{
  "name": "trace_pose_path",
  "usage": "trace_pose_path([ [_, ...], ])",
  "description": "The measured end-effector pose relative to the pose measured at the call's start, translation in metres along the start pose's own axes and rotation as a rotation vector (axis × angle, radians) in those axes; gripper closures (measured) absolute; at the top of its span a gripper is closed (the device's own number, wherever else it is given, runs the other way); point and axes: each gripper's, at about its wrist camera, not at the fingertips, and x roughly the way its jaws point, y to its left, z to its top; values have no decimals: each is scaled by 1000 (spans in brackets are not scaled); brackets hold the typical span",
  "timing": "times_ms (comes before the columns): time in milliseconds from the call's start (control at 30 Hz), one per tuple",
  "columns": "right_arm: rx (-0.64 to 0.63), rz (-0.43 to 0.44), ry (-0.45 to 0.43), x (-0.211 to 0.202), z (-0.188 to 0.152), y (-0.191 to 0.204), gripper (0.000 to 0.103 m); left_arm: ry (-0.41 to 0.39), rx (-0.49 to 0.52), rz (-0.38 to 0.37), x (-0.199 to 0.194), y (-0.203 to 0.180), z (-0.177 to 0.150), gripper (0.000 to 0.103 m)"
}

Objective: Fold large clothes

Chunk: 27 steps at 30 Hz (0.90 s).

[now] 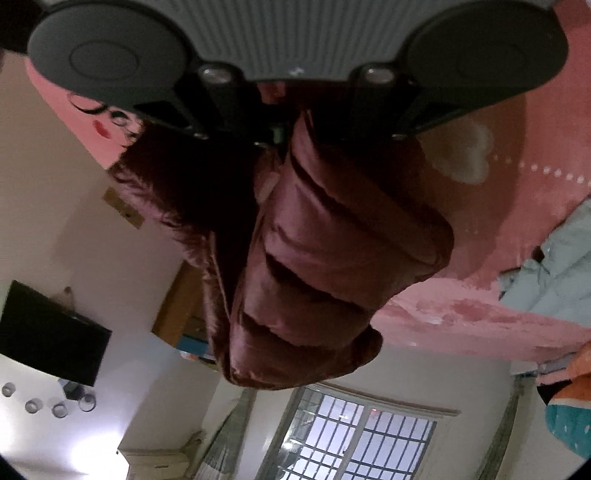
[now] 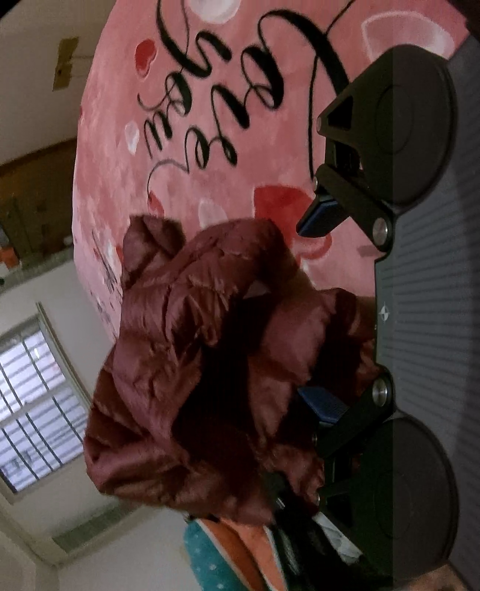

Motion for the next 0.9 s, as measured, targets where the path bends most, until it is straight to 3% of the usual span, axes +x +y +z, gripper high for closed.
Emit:
trace_pose_path([
  [400, -86, -6, -51, -25, -12, -1, 0, 24, -31, -89, -51, -6, -31, 100],
  [667, -159, -5, -24, -47, -29, 5, 0, 28, -36, -87, -77, -2, -45, 103],
  [900, -278, 33, -8, -72, -47, 25, 0, 25, 23, -31, -91, 0, -58, 103],
])
